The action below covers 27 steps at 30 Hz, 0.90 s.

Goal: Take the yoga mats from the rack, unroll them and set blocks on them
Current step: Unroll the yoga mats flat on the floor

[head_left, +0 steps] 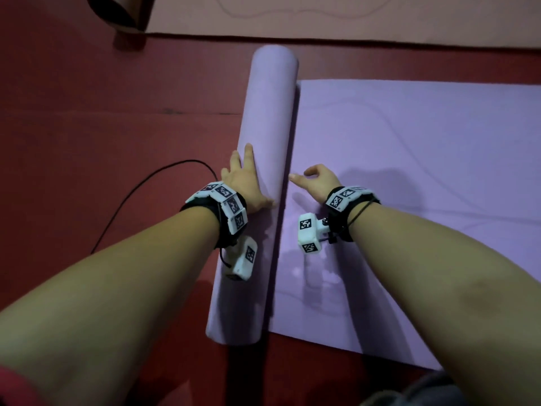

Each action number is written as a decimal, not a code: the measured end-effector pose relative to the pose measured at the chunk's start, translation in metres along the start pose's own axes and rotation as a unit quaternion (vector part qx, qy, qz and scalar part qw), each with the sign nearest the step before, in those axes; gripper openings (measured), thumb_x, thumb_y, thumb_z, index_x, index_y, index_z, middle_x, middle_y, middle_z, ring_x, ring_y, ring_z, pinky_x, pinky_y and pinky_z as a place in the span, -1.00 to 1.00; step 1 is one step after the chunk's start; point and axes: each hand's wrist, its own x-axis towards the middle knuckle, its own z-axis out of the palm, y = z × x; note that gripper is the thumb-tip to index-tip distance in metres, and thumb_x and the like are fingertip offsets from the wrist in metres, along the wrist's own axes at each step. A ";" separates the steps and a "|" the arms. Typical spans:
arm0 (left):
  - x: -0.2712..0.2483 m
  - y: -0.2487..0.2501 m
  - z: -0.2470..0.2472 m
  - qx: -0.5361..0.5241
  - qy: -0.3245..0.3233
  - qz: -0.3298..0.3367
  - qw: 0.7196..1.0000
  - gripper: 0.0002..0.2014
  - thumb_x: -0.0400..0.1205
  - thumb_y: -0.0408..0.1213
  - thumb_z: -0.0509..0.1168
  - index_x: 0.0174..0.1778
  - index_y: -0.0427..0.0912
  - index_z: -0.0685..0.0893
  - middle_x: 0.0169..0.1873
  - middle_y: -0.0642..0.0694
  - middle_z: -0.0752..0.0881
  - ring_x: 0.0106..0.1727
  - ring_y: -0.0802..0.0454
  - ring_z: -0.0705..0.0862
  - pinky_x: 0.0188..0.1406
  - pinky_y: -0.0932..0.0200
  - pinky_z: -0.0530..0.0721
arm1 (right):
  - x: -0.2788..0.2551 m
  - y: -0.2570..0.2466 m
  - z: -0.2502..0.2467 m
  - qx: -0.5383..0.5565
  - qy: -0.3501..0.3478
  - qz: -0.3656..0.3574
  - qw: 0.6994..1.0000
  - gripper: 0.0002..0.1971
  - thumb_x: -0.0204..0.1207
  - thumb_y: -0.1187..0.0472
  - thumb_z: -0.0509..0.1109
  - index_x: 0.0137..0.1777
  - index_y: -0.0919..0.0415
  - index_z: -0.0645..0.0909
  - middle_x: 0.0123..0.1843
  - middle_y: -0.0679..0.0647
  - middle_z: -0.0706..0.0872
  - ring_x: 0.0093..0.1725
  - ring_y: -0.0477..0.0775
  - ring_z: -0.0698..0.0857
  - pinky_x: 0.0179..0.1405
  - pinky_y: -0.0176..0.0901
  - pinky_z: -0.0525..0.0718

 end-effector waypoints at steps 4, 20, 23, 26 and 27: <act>0.018 -0.038 0.000 -0.087 -0.006 0.055 0.995 0.40 0.29 0.11 0.66 0.72 0.03 -0.34 0.73 -0.18 -0.09 0.66 -0.33 0.18 0.62 -0.15 0.27 | 0.004 -0.003 0.011 -0.028 0.043 0.029 0.998 -0.41 0.34 -0.17 0.61 0.25 0.10 0.51 0.16 0.00 0.58 0.15 0.04 0.57 0.20 -0.14 0.49; 0.032 -0.204 -0.018 -0.283 -0.092 0.194 0.935 -0.32 0.60 -0.20 0.37 0.65 0.00 0.28 0.23 -0.15 0.70 0.18 -0.19 0.68 0.05 0.13 0.57 | -0.058 -0.102 0.150 0.043 0.108 0.117 0.986 -0.37 0.52 0.50 0.17 0.54 0.00 0.51 -0.09 0.27 0.73 -0.22 0.22 0.70 -0.10 0.13 0.76; 0.039 -0.223 -0.026 -0.309 -0.109 0.197 0.924 -0.27 0.60 -0.18 0.42 0.68 -0.04 0.27 0.34 -0.07 0.64 0.29 -0.09 0.65 0.15 0.19 0.54 | -0.060 -0.121 0.168 0.091 0.139 0.126 0.978 -0.41 0.46 0.58 0.08 0.31 -0.01 0.58 -0.25 0.25 0.64 -0.37 0.16 0.60 -0.22 0.06 0.69; 0.051 -0.221 -0.037 -0.353 -0.092 0.176 0.914 -0.24 0.59 -0.11 0.47 0.68 -0.12 0.30 0.50 -0.14 0.56 0.44 -0.12 0.59 0.44 -0.01 0.55 | -0.048 -0.121 0.171 0.125 0.122 0.111 0.978 -0.59 0.50 0.57 0.16 0.13 0.06 0.51 -0.40 0.18 0.52 -0.50 0.06 0.43 -0.40 -0.10 0.49; 0.053 -0.218 -0.042 -0.356 -0.092 0.173 0.914 -0.26 0.59 -0.08 0.47 0.67 -0.13 0.33 0.50 -0.16 0.55 0.44 -0.13 0.59 0.44 -0.07 0.56 | -0.044 -0.117 0.169 0.129 0.109 0.108 0.980 -0.63 0.53 0.55 0.19 0.16 0.10 0.51 -0.42 0.17 0.49 -0.53 0.05 0.39 -0.43 -0.12 0.43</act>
